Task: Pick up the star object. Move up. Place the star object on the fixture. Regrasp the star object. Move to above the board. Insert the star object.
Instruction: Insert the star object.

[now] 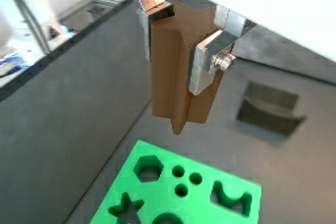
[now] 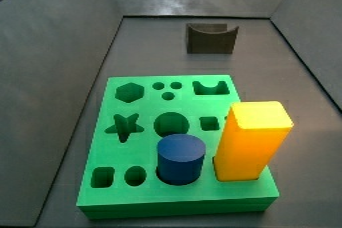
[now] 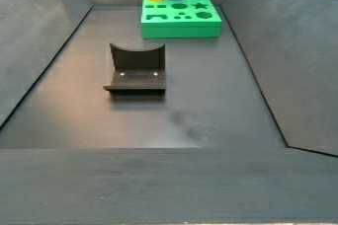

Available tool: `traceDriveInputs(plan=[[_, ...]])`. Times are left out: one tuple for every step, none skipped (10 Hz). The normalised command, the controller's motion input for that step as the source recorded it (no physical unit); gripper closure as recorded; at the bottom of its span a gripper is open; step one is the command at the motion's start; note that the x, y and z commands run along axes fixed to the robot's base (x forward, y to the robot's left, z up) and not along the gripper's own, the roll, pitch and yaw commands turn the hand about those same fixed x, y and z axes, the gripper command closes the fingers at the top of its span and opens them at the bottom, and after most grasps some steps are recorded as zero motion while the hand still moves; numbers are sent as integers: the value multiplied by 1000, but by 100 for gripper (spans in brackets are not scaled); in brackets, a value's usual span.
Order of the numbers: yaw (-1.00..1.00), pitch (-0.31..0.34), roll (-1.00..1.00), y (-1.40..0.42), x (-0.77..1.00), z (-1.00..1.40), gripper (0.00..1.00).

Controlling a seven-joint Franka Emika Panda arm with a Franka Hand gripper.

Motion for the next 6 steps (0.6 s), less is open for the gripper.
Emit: traceDriveInputs(plan=[[-606, -137, -169, -163, -29, -343, 100], [-563, -130, -156, -106, -11, -337, 100], [-566, -136, -137, -129, -40, -366, 100], [-554, -154, -131, -154, -83, -417, 100], [-480, -141, -101, -151, -131, -369, 100], [-391, -141, -63, -160, -160, -317, 100]])
